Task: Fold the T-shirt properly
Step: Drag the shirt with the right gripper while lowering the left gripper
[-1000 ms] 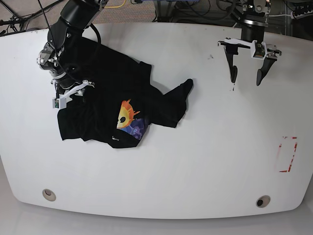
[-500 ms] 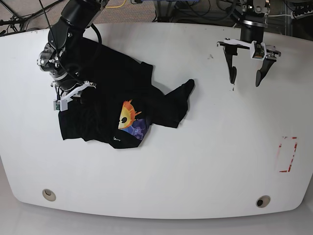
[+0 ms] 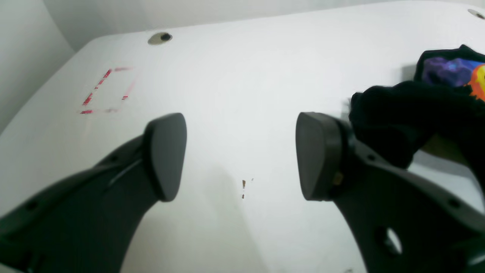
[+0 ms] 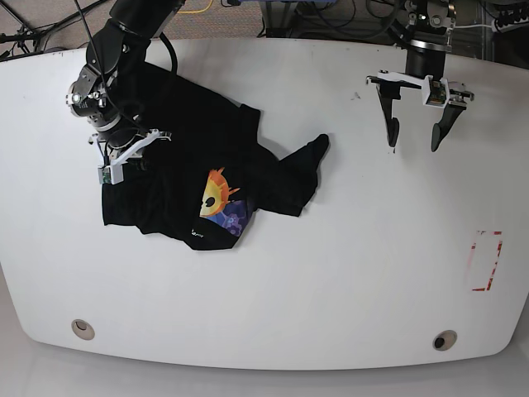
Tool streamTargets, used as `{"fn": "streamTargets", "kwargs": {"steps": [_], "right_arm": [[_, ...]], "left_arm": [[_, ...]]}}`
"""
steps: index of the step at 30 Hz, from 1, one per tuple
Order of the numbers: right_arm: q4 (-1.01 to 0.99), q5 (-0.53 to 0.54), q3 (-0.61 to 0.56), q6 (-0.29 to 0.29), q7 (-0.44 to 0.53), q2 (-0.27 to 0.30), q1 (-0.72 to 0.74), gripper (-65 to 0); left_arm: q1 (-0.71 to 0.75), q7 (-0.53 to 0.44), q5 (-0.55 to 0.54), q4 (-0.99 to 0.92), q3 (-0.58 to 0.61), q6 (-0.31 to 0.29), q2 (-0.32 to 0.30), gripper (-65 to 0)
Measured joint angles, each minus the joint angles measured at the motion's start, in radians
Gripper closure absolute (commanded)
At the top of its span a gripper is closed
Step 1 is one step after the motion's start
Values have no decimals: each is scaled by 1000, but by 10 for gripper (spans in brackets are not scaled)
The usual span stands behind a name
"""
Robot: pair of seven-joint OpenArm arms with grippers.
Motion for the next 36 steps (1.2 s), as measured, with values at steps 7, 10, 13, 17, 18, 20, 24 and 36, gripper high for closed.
{"fn": "streamTargets", "kwargs": {"steps": [7, 10, 13, 17, 18, 20, 24, 36], "right_arm": [[98, 33, -46, 1, -27, -13, 9, -15], [148, 64, -78, 1, -101, -13, 5, -19], [189, 95, -103, 1, -115, -13, 5, -20], [225, 108, -127, 1, -116, -13, 8, -18], [241, 109, -134, 1, -122, -10, 5, -18], [275, 105, -145, 2, -145, -2, -5, -18], [302, 105, -143, 5, -135, 15, -14, -19], [349, 124, -113, 4, -122, 41, -56, -15]], "left_arm": [[-16, 34, 0, -1, 14, -3, 1, -420], [-10, 26, -6, 0, 21, -7, 1, -419], [-5, 25, -8, 0, 25, -20, 1, -420], [-6, 30, -16, 2, 26, -35, 1, -425], [-6, 38, -23, 4, 25, -39, 1, -427], [-9, 72, -31, 11, 24, -48, 0, -429], [-15, 113, -54, 19, 22, -66, 0, -435], [-80, 283, -131, 61, 10, -110, -3, -440]]}}
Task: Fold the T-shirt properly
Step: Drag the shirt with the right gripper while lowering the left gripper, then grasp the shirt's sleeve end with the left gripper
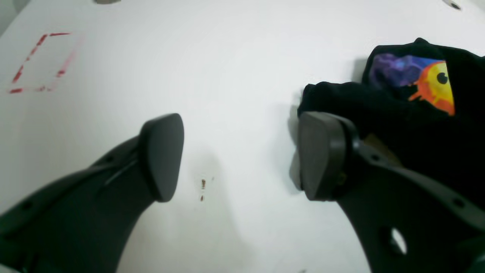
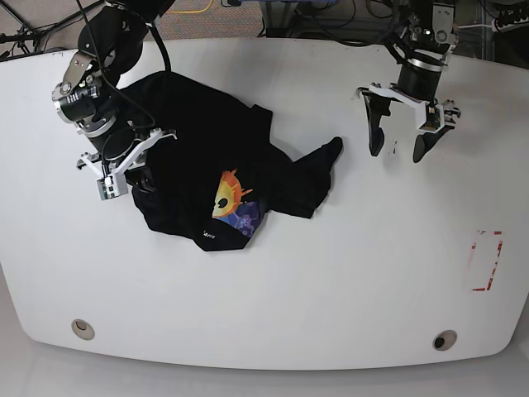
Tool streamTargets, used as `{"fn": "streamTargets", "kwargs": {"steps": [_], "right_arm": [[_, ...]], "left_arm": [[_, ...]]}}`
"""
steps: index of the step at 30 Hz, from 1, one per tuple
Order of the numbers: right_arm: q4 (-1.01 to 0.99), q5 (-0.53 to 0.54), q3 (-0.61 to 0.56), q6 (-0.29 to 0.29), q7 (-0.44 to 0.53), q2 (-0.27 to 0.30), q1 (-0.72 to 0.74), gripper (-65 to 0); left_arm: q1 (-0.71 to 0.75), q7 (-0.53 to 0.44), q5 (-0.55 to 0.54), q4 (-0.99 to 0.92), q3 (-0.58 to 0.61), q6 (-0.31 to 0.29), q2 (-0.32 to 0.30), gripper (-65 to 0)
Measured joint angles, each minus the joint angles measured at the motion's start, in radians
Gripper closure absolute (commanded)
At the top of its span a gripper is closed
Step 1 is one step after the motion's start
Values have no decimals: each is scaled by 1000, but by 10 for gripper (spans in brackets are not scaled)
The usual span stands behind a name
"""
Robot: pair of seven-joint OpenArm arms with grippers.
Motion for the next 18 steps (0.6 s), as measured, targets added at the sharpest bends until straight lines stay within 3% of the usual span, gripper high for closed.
{"fn": "streamTargets", "kwargs": {"steps": [6, 11, 14, 18], "right_arm": [[2, 15, -54, 0, 9, -8, 0, -14], [-3, 45, -102, 0, 7, -4, 20, -12], [-8, 79, -126, 1, -58, 27, 68, -13], [-5, 94, -145, 0, -62, 61, 137, -15]], "left_arm": [[-44, 90, -58, 10, 3, -124, 3, -436], [-76, 119, -79, 18, 4, -175, 3, -437], [-90, 177, -93, 16, 13, -233, 4, -433], [-124, 252, -92, 11, 49, -248, 16, -429]]}}
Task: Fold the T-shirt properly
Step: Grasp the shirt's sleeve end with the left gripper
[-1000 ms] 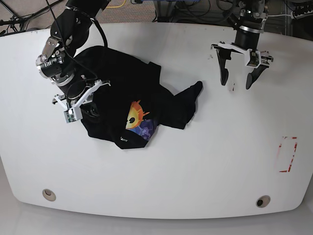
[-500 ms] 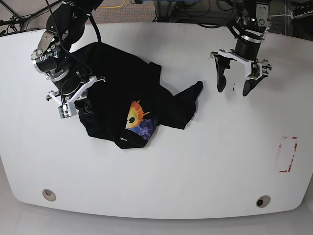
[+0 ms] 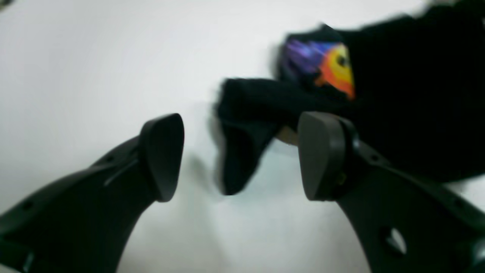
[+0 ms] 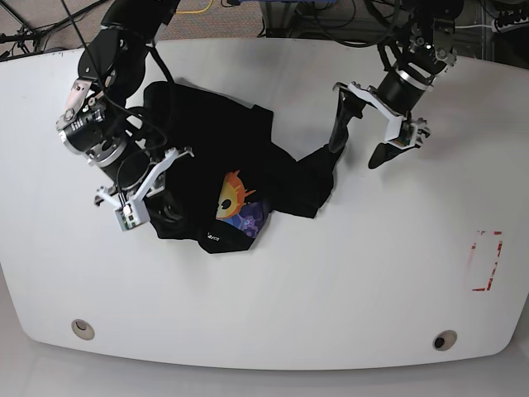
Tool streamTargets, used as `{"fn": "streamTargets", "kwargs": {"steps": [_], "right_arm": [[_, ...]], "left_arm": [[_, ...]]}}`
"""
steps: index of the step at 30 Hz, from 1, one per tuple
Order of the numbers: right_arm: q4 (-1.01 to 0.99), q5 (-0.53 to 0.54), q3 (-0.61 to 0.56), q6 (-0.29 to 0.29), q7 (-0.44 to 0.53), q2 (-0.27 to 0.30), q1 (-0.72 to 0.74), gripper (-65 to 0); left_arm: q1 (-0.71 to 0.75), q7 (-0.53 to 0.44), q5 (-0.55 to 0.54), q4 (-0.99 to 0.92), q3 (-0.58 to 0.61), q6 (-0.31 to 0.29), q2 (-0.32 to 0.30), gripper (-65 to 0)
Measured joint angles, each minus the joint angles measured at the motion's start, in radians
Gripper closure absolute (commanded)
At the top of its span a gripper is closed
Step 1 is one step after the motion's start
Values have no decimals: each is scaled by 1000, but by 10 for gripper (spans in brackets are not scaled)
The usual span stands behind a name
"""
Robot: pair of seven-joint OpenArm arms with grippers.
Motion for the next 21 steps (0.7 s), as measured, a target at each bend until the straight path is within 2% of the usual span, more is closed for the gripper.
{"fn": "streamTargets", "kwargs": {"steps": [4, 7, 13, 18, 21], "right_arm": [[5, 10, -24, 0, -10, 18, 35, -13], [-2, -34, -42, 3, -39, 29, 61, -13], [-8, -51, -42, 4, -28, 38, 85, -14], [-8, -78, -28, 4, -36, 37, 90, -16], [-8, -91, -28, 4, -43, 35, 99, -16]], "left_arm": [[-47, 56, -9, -1, 28, 3, 12, -439], [-99, 152, -15, -9, 51, 26, 29, -444], [-164, 189, -24, -34, 85, 49, 40, -451], [-183, 254, -36, -111, 104, 24, 23, -449], [-184, 250, -40, -134, 102, 24, 12, -447]]}}
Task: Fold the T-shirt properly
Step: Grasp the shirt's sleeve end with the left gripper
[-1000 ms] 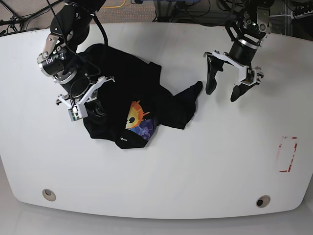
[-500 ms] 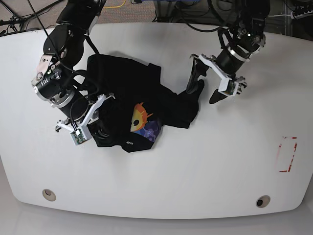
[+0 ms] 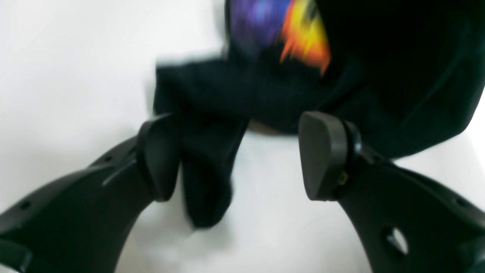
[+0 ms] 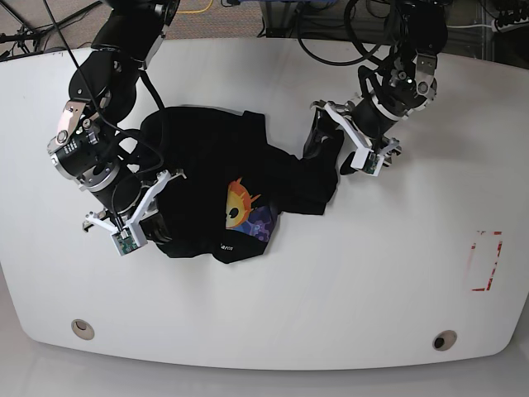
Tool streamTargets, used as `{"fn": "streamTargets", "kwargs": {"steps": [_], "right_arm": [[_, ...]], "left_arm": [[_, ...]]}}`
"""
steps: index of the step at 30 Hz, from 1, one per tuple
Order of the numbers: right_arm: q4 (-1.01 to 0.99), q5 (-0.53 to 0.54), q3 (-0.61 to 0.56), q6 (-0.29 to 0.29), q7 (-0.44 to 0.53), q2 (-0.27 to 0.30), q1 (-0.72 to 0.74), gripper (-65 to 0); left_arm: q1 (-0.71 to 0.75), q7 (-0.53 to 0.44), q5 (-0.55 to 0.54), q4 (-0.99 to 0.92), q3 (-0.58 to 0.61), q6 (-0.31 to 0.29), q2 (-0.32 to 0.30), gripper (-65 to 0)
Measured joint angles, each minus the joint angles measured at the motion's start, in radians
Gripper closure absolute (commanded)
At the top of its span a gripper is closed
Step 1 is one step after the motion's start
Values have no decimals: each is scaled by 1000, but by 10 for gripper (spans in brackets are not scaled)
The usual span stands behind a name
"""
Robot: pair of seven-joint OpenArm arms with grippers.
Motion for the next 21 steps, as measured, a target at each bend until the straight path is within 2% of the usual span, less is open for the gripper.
{"fn": "streamTargets", "kwargs": {"steps": [2, 5, 9, 14, 21], "right_arm": [[0, -2, 0, 0, -1, -1, 10, -15], [0, -52, -7, 3, -23, -3, 58, -15], [1, -71, -10, 2, -3, 2, 127, -15], [6, -72, -64, 0, 4, 2, 138, -13], [0, -49, -119, 4, -10, -6, 123, -11]], "left_arm": [[-8, -8, -13, -17, -3, -5, -3, -450], [-18, -41, -56, -51, -35, -62, 4, -450], [-20, -48, -71, -86, -45, -80, 4, -449], [-40, -40, -90, -139, -66, -87, 12, -448], [-87, -26, -80, -186, -66, -67, 26, -443]]}}
